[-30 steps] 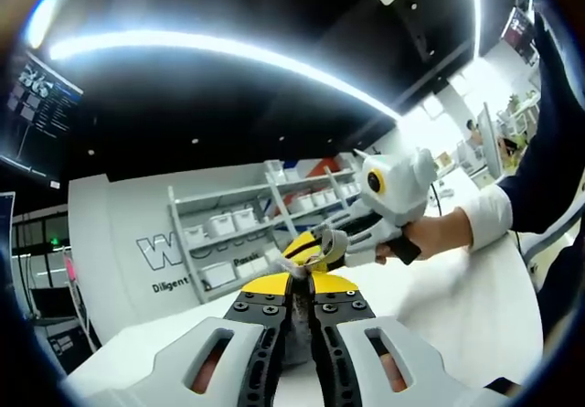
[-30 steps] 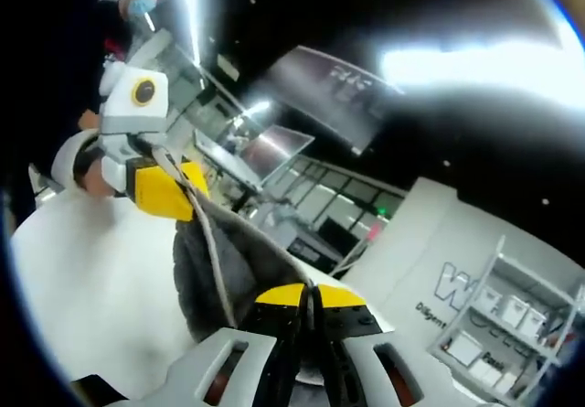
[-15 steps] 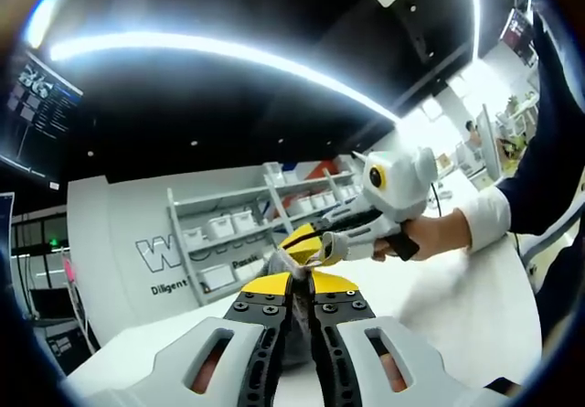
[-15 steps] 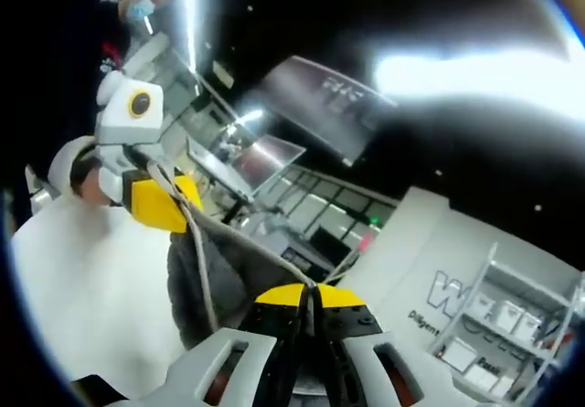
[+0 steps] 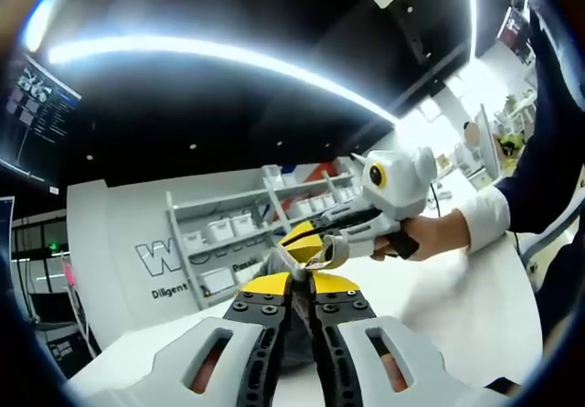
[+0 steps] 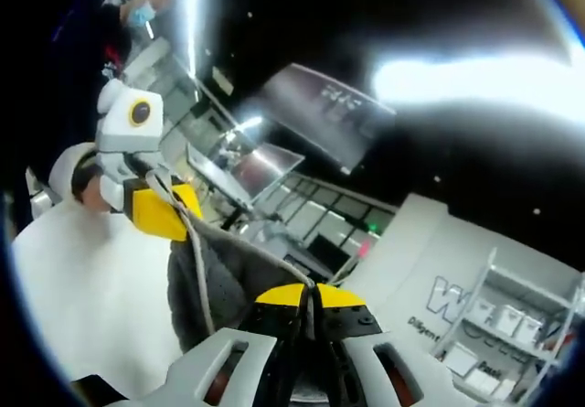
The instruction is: Open the folded towel by lifting each exposed corner and separating the folded layers until the towel lies flat within the target outline without major curled edges
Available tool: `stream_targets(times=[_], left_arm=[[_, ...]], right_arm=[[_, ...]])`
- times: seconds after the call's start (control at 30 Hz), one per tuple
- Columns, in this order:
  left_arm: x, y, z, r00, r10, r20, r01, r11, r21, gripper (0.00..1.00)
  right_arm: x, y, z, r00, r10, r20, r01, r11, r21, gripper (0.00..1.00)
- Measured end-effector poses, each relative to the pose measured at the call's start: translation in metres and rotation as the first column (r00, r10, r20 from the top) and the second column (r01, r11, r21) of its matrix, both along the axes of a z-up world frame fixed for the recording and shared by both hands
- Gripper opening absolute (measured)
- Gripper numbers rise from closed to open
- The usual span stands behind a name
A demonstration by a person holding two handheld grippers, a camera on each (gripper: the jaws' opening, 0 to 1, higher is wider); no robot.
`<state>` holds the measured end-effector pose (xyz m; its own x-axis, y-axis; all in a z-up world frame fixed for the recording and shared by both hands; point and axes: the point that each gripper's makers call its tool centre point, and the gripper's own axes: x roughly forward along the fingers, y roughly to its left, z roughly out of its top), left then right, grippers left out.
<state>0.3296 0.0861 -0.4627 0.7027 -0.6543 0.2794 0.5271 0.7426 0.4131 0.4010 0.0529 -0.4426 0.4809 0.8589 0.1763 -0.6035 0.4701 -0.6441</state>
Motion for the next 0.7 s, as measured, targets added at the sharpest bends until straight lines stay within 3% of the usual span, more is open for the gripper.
stream_targets(times=[0.2, 0.7], left_arm=[[-0.005, -0.004, 0.003, 0.999, -0.023, 0.031, 0.023, 1.0, 0.006, 0.11], [-0.012, -0.009, 0.007, 0.996, -0.082, 0.035, 0.082, 0.996, -0.021, 0.18]], right_arm=[[-0.005, 0.0, 0.005, 1.0, 0.023, 0.011, -0.023, 1.0, 0.02, 0.0], [-0.011, -0.001, 0.011, 0.999, 0.045, 0.02, -0.045, 0.998, 0.05, 0.0]])
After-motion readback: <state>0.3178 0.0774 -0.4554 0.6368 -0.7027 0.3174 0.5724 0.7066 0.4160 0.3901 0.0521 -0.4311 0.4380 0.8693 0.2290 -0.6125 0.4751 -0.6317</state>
